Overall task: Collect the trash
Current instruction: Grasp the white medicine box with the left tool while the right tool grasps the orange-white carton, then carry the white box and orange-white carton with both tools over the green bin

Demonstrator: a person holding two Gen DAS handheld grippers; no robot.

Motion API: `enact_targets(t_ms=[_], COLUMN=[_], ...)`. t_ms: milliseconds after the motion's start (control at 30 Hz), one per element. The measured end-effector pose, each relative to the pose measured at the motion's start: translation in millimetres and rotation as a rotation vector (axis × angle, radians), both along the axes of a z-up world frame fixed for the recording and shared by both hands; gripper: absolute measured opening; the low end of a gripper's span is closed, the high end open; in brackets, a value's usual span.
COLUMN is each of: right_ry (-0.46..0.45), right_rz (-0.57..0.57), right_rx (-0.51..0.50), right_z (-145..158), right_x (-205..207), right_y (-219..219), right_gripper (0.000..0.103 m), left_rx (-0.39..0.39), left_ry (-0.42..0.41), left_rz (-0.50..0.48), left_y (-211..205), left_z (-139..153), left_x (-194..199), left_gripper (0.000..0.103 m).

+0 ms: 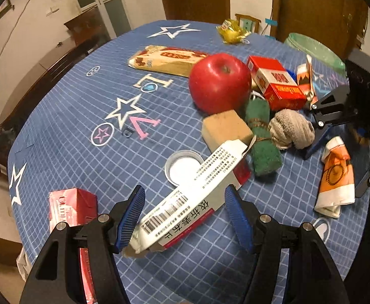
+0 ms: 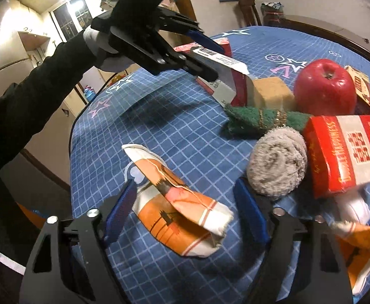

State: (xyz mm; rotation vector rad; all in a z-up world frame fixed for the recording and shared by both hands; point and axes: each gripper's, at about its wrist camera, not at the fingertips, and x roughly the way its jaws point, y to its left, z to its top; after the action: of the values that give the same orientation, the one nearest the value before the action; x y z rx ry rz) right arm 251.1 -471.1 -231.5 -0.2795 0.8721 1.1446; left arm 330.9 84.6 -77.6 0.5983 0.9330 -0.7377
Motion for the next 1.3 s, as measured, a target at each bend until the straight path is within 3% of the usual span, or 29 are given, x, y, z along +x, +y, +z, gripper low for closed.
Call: enact_targets(t_ms=[67, 100, 167, 300, 400, 567, 733, 867, 1033, 1200, 1300], right_ry=[-0.005, -0.017, -0.027, -0.076, -0.113, -0.199, -0.301, -0.4, -0.523, -0.633, -0.651], right_rz=[0.004, 0.003, 0.0, -0.052, -0.112, -0.281, -0.513, -0.645, -0.798, -0.867, -0.894], right_rx=[-0.008, -0.018, -0.023, -0.007, 0.023, 0.07, 0.12, 0.11, 0.084, 0.05, 0.047], right_z=[0, -1, 0, 4, 9, 14, 30, 43, 58, 61, 62], right_x=[-1, -5, -10, -28, -42, -69, -85, -92, -98, -100, -101], right_y=[4, 4, 4, -4, -15, -29, -52, -66, -95, -100, -105], right_gripper=[0.049, 0.045, 0.039, 0.03, 0.016, 0.016, 0.016, 0.016, 0.016, 0.016, 0.016], left_rx=[0.011, 0.011, 0.016, 0.058, 0.028, -0.079, -0.238, -0.336, -0.38, -0.403, -0.413], left_ry=[-0.012, -0.014, -0.011, -0.063, -0.114, -0.165, -0.203, -0.253, -0.354, -0.457, -0.484], left_rz=[-0.001, -0.001, 0.013, 0.085, 0.173, 0.299, 0.504, 0.587, 0.66, 0.714, 0.732], left_y=[-1, -2, -3, -6, -4, -7, -14, -28, -57, -89, -101], left_z=[-3, -4, -8, -14, -9, 3, 20, 33, 47, 55, 59], left_x=[-3, -5, -11, -27, -44, -78, -119, -152, -183, -203, -209], left_gripper=[0.06, 0.052, 0.042, 0.038, 0.031, 0.02, 0.02, 0.02, 0.019, 0.019, 0.019])
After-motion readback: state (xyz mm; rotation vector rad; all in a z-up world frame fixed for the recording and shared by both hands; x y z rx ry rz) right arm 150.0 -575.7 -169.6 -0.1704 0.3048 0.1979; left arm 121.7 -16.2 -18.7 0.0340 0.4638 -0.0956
